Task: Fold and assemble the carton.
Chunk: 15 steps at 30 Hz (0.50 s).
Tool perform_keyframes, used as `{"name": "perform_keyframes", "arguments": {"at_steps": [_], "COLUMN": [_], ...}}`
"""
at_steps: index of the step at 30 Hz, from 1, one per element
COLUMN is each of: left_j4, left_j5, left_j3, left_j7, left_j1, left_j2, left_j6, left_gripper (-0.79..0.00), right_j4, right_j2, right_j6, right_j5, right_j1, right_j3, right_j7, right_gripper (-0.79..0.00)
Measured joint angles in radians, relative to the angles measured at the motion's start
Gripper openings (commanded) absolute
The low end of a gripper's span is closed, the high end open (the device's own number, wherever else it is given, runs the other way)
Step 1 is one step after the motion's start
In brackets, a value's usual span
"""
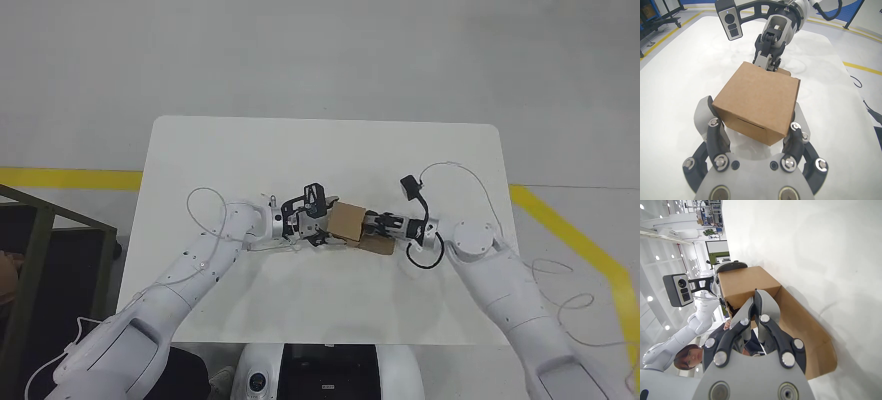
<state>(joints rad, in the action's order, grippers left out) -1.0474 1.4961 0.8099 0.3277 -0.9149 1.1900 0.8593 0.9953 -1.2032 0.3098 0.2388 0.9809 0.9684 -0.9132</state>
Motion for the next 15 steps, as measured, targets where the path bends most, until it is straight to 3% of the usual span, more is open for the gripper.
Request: {"name": "perform_keyframes", "arguments": {"at_steps": [15], "left_j4": [-0.003], "left_j5": [0.004], "left_j3": [0.001], "left_j7": [0.001], "left_j1": [-0.001], "left_j2": [0.002], "left_j6": [-0.005], "left_gripper": [-0.123], "right_j4": [-0.051], "right_j2": [-0.039], "right_j6": [0.002], "right_j5": [0.107], "right_j1": [0.001], "right_j3": [-0.052], "right_j7": [0.008], "right_gripper": [-0.785]}}
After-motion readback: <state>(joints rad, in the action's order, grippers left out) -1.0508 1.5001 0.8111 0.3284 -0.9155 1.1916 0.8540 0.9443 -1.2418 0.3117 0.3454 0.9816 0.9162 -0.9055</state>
